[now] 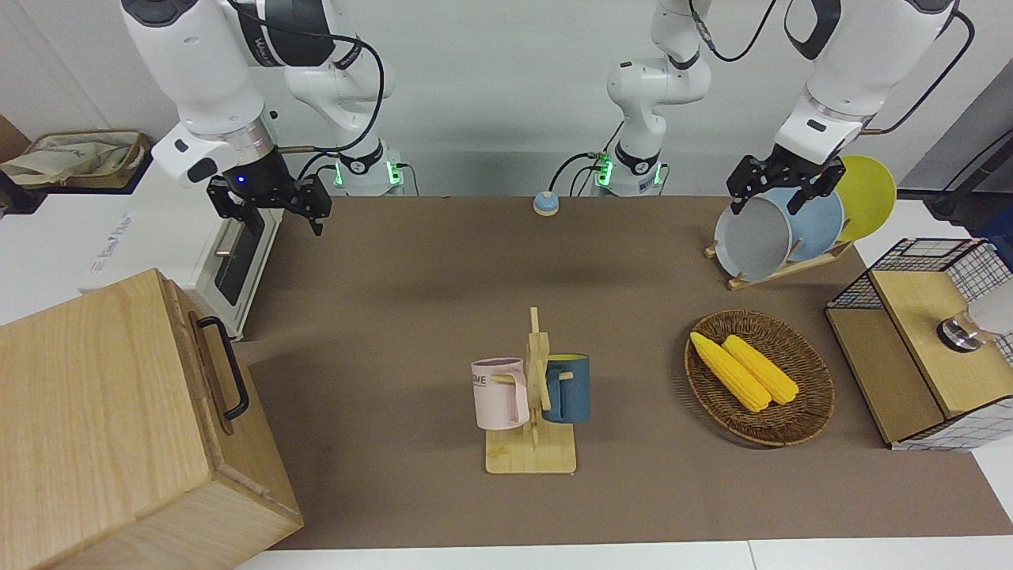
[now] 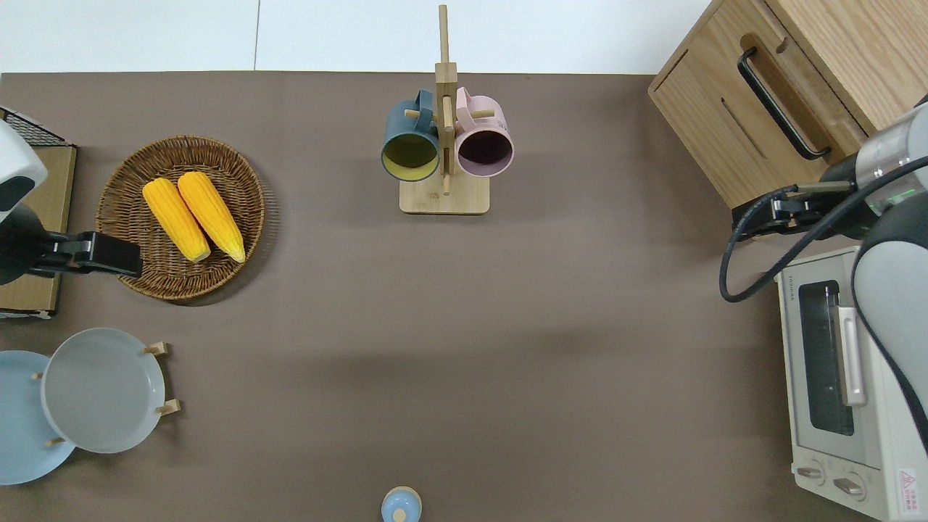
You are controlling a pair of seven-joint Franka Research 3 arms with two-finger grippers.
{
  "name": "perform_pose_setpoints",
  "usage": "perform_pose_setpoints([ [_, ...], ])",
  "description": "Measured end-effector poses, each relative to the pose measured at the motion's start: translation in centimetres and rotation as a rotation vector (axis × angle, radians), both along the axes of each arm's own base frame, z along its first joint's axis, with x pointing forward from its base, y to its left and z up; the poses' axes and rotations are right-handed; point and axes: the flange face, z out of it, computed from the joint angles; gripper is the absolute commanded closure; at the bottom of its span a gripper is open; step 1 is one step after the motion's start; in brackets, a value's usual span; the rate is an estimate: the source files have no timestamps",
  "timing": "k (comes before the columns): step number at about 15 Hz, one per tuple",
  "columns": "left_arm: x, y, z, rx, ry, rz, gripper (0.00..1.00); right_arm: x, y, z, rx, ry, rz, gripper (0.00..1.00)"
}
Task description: Slide drawer open with right arm
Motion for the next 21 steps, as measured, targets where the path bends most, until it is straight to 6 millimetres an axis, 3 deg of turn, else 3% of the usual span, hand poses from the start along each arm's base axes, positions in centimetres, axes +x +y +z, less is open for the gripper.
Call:
perform_pose_setpoints([
  [21, 0.0, 0.0, 0.0, 0.0, 0.0, 0.0, 0.01, 0.01, -0.29, 0.19, -0.039, -0.005, 0.002, 0.019],
])
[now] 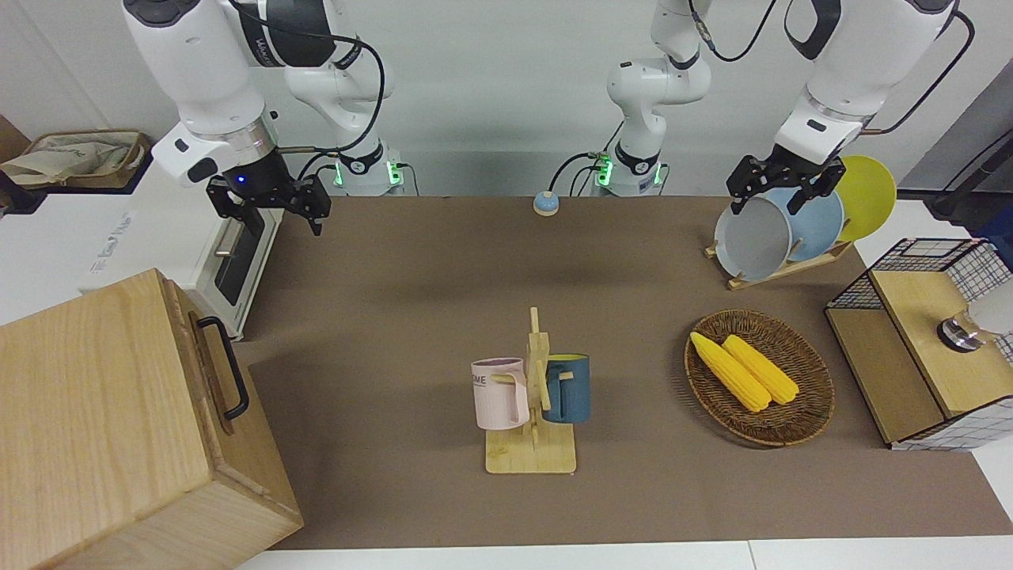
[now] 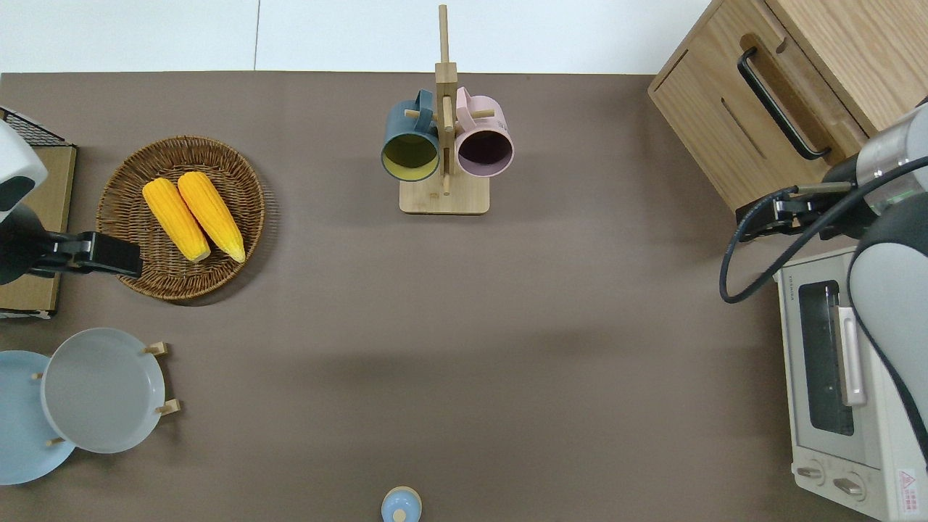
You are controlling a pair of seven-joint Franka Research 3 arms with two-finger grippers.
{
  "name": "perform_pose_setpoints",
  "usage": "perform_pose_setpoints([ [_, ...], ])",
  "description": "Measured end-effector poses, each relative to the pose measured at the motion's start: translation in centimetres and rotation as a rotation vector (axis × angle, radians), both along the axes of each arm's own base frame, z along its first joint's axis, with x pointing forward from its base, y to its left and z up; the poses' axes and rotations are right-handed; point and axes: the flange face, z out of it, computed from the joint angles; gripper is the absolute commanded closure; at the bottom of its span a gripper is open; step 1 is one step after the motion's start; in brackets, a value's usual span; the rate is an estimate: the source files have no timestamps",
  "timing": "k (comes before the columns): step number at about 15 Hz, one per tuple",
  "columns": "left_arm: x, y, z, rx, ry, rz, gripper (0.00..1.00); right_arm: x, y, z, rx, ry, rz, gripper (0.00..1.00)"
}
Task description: Slide drawer open with right arm
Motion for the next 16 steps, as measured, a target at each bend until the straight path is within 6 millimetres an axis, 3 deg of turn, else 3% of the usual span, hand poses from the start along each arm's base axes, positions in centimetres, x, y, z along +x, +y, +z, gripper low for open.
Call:
perform_pose_setpoints([
  [4, 0.0, 0.0, 0.0, 0.0, 0.0, 0.0, 0.01, 0.0, 0.3, 0.5, -0.066, -0.015, 0.016, 0.019],
  [11, 0.0, 0.0, 0.0, 0.0, 0.0, 0.0, 0.01, -0.2, 4.2, 0.9, -0.289, -0.046, 0.112, 0.019],
  [16, 0.0, 0.0, 0.0, 0.0, 0.0, 0.0, 0.01, 0.7, 5.3, -0.2, -0.481, -0.056, 0.145, 0.019],
])
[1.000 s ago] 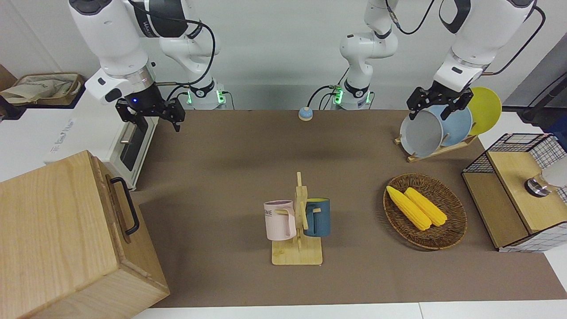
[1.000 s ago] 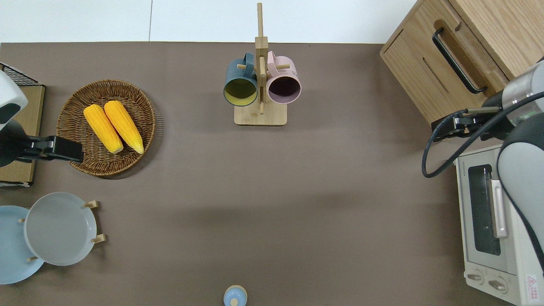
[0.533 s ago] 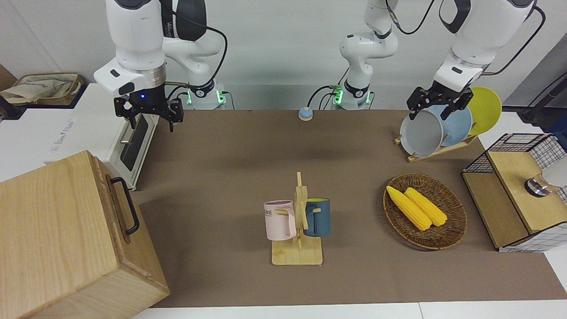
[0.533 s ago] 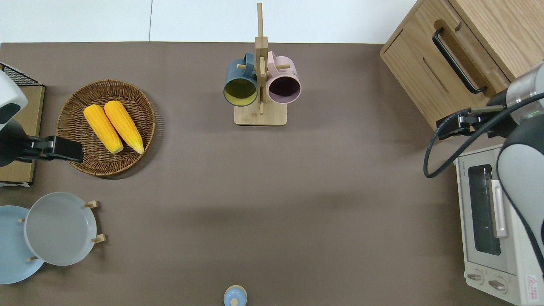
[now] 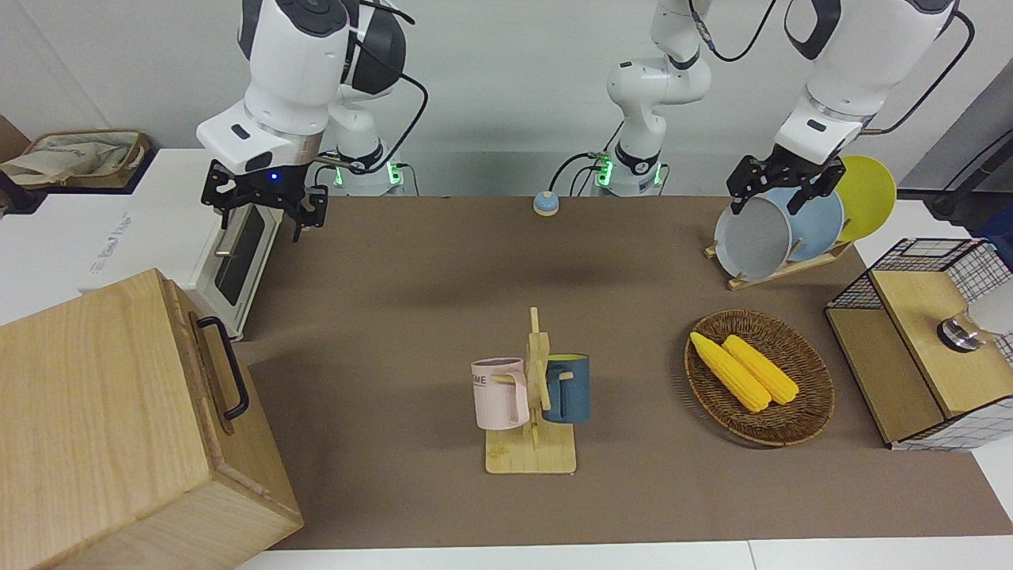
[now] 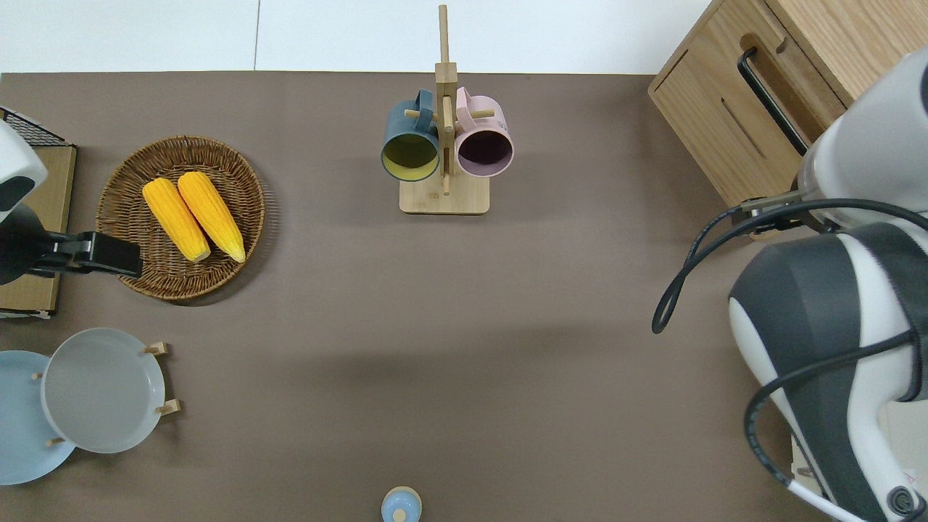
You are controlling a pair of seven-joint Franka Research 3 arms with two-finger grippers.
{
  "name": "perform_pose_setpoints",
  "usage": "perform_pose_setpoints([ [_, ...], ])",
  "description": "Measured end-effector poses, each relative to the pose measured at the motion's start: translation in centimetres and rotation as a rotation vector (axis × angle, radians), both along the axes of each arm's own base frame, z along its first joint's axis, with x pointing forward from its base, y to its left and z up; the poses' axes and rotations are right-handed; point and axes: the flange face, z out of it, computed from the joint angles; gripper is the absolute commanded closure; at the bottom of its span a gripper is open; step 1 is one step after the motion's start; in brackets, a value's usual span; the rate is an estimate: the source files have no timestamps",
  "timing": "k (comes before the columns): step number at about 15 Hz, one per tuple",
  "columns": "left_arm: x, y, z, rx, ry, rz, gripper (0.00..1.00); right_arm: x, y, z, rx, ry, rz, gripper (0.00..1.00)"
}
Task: Slide drawer open with right arm
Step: 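Raise the right arm and swing the right gripper toward the drawer handle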
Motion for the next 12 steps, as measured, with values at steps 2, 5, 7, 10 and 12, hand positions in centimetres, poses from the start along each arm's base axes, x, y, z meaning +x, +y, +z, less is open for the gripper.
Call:
perform_pose_setpoints([
  [2, 0.0, 0.0, 0.0, 0.0, 0.0, 0.0, 0.01, 0.7, 1.0, -1.0, -0.073, -0.011, 0.012, 0.019],
  [5, 0.0, 0.0, 0.0, 0.0, 0.0, 0.0, 0.01, 1.7, 3.5, -2.3, -0.212, -0.053, 0.055, 0.019],
  [7, 0.0, 0.0, 0.0, 0.0, 0.0, 0.0, 0.01, 2.3, 5.1, -3.1, -0.294, -0.083, 0.084, 0.019],
  [10, 0.0, 0.0, 0.0, 0.0, 0.0, 0.0, 0.01, 3.5, 7.1, -4.7, -0.433, -0.133, 0.144, 0.019],
  [12, 0.0, 0.0, 0.0, 0.0, 0.0, 0.0, 0.01, 4.5, 8.1, -6.0, -0.484, -0.183, 0.171, 0.019],
])
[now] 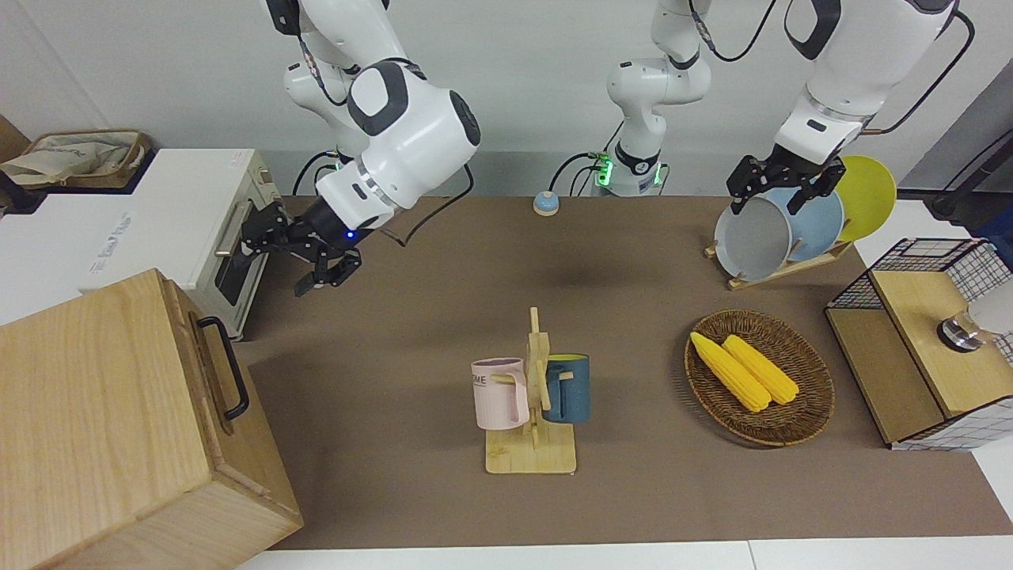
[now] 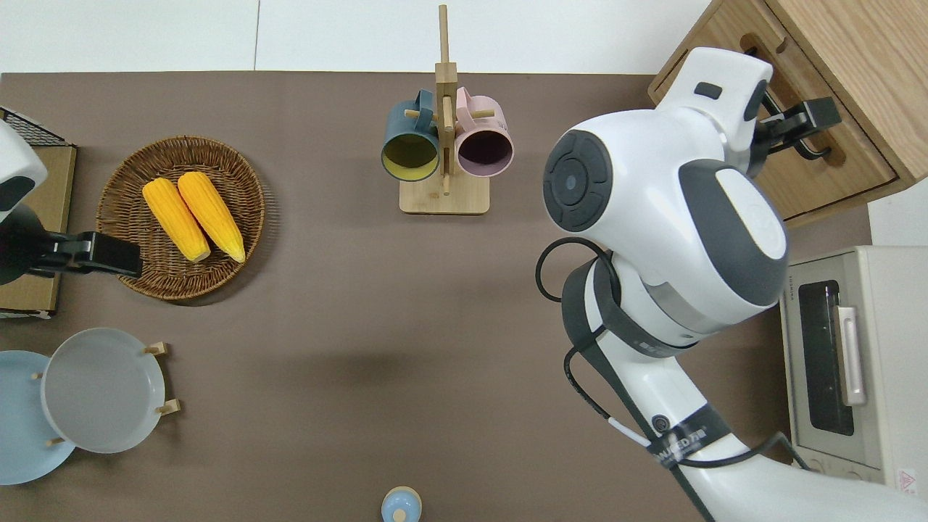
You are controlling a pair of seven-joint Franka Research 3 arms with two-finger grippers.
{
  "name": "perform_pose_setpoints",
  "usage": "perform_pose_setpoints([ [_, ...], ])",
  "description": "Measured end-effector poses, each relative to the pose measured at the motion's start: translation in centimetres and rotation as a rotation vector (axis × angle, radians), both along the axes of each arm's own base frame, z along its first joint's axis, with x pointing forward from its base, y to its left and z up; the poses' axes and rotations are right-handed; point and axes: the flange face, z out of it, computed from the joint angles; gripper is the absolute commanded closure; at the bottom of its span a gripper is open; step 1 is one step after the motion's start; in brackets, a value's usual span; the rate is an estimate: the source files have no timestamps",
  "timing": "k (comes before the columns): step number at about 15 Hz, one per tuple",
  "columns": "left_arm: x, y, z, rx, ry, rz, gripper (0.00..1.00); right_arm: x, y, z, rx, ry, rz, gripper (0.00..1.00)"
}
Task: Slide drawer open with right arm
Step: 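Raise the right arm and swing the right gripper toward the drawer handle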
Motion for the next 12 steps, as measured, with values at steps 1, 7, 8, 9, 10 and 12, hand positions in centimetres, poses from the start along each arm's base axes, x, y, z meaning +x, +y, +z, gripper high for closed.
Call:
perform_pose_setpoints([
  [1, 0.0, 0.0, 0.0, 0.0, 0.0, 0.0, 0.01, 0.4, 0.3, -0.7, -0.025, -0.016, 0.011, 0.019],
  [7, 0.0, 0.0, 0.0, 0.0, 0.0, 0.0, 0.01, 2.4, 2.5, -5.3, -0.226, -0.031, 0.096, 0.019],
  [8, 0.0, 0.0, 0.0, 0.0, 0.0, 0.0, 0.01, 2.5, 2.8, -6.1, -0.241, -0.025, 0.104, 0.019],
  [9, 0.0, 0.0, 0.0, 0.0, 0.0, 0.0, 0.01, 2.7, 3.3, -6.9, -0.256, -0.023, 0.113, 0.019],
  [10, 0.0, 0.0, 0.0, 0.0, 0.0, 0.0, 0.01, 2.7, 3.8, -7.8, -0.27, -0.023, 0.122, 0.019],
  [12, 0.0, 0.0, 0.0, 0.0, 0.0, 0.0, 0.01, 2.8, 4.7, -9.8, -0.304, -0.032, 0.137, 0.019],
])
